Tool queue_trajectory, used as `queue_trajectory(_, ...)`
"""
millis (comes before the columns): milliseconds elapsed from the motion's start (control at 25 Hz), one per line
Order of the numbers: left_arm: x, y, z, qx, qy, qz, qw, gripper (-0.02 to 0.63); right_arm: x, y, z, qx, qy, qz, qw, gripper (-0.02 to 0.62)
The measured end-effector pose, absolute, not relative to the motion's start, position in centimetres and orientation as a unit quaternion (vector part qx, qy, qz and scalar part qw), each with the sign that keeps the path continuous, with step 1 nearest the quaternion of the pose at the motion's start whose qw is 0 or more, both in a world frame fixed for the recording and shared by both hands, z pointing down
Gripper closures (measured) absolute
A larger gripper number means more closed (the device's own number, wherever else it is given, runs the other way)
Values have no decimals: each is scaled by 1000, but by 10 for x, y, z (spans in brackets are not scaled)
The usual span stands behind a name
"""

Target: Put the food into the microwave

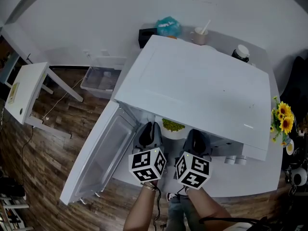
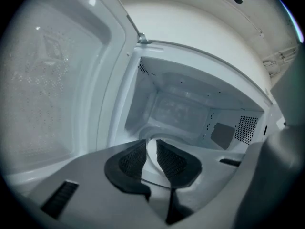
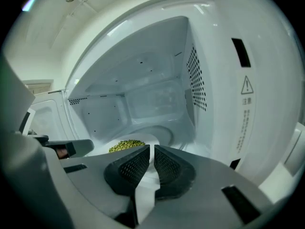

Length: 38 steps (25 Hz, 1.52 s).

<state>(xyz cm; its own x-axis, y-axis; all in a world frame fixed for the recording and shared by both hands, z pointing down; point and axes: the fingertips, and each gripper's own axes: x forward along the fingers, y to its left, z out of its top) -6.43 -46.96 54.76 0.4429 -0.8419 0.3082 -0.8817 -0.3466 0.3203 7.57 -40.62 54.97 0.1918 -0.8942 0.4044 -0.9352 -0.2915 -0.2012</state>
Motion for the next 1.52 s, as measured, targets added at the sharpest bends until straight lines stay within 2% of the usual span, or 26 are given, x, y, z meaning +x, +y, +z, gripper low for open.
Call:
queue_trajectory(280,-71,-428,541,821,-518,67,233,547,62,-381,537,735,-640,214,60,565)
queue_trajectory(440,-71,-401,535,821,-516,80,230,601,56,-360,534,706,-671,209,88,569)
queue_trajectory(1000,-49,-315,502,833,-489,111,235,601,46,-298,501,656,-716,209,114,577)
queue_trajectory(1520,-58,-261,476,816,-520,106,231,603,40,-255,471,613,-759,186,122,577)
